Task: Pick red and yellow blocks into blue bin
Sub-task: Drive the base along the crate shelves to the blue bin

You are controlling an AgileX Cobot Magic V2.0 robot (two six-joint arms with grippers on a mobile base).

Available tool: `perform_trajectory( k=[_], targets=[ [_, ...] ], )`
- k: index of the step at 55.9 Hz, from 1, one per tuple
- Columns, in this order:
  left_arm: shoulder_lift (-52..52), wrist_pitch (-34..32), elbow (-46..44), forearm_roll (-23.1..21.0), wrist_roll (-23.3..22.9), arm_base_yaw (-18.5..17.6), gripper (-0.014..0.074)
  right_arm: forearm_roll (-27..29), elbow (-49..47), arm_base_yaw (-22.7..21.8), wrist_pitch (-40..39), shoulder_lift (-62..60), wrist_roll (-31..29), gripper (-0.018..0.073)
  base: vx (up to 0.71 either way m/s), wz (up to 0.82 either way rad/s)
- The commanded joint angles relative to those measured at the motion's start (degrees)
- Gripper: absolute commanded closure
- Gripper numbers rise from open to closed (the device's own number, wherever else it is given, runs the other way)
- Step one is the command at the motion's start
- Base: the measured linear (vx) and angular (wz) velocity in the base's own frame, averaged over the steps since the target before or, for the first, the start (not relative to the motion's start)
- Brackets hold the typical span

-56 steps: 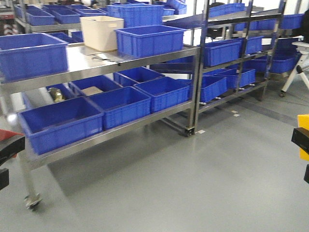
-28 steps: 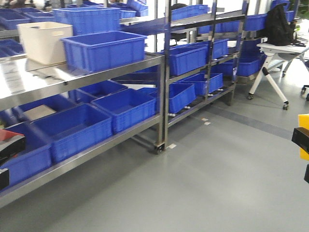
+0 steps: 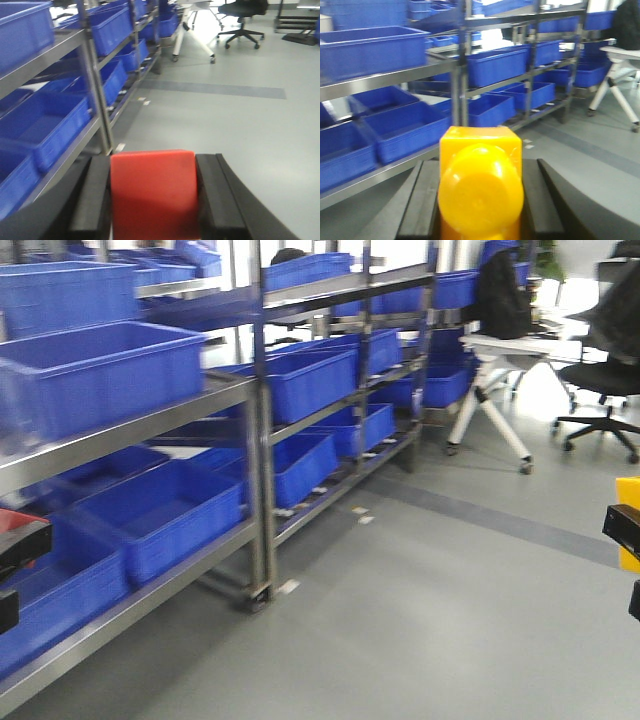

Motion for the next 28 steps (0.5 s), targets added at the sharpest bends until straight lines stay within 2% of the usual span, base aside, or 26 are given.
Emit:
perform_trajectory(
  k=[1,18,28],
  targets=[
    [-0.53,-4.74,-1.48,-0.76,-0.51,0.02,0.0594,0.50,-1.75,-0.25,-3.70,-0.43,-0.37,0.0570,0.65,-0.41],
    [-0.53,-4.80,-1.48,-0.76,-0.51,0.02,0.0594,0.50,-1.75,-0.25,-3.70,-0.43,-0.37,0.0570,0.66,-0.45],
    [-0.53,-4.91,-1.48,-0.76,-0.51,0.02,0.0594,0.50,-1.75,-0.25,-3.70,-0.43,-0.37,0.0570,0.65,-0.29]
  ],
)
